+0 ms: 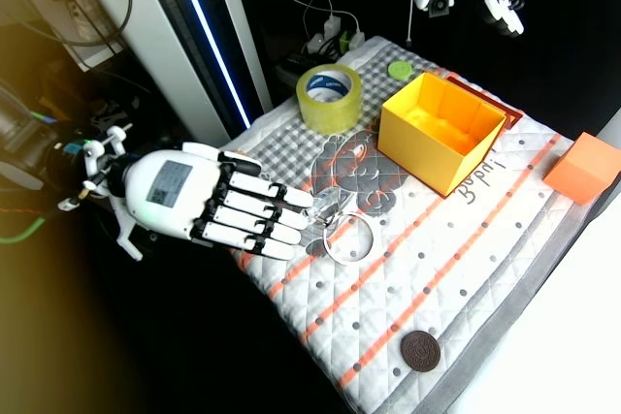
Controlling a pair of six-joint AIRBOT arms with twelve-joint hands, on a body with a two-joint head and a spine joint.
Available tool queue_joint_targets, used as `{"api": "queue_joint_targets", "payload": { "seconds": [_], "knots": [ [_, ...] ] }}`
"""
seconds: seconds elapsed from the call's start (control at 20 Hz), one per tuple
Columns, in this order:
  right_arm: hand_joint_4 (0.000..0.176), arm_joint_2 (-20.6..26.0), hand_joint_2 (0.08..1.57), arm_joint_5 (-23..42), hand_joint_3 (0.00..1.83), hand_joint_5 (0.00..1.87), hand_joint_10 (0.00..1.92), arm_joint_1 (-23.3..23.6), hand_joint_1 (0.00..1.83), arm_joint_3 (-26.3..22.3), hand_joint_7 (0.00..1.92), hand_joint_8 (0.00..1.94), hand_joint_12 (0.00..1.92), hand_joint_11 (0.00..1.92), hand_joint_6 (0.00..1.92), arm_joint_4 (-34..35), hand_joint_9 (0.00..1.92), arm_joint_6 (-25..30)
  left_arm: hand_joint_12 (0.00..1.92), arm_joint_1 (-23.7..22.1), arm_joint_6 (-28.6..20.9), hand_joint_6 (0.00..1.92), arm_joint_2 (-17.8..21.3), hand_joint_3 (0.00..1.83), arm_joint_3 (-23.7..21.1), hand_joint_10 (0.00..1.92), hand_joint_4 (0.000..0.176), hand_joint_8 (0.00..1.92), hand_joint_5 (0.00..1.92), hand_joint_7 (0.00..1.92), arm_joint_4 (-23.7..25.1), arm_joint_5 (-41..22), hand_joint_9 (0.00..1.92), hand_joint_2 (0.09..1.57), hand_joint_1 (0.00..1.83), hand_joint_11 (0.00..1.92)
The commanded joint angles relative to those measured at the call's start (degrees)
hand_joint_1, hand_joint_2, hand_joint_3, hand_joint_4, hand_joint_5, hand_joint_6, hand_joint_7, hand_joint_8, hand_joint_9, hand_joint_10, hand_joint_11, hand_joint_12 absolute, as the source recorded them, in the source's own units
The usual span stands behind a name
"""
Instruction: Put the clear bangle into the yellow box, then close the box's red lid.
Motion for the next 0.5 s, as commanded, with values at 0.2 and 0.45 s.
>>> {"api": "queue_joint_targets", "payload": {
  "seconds": [0.2,0.45],
  "knots": [
    [0.117,-4.85,1.11,4.37,0.0,0.26,0.0,7.14,0.5,3.65,0.17,0.0,0.15,0.0,0.0,0.62,0.11,0.15,0.52,-0.84,-0.18,0.0,-0.94,0.0,0.65,0.0,0.133,0.0,0.4,0.44,0.07,-6.41,0.35,1.29,0.0,0.0],
    [0.173,-11.1,1.1,-7.18,0.0,0.22,0.02,14.55,0.57,10.03,0.16,0.01,0.03,0.07,0.01,-1.95,0.09,0.15,0.57,-0.83,-0.19,0.0,-1.06,0.0,0.73,0.0,0.125,0.0,0.42,0.43,-0.02,-5.88,0.35,1.29,0.0,0.0]
  ]
}}
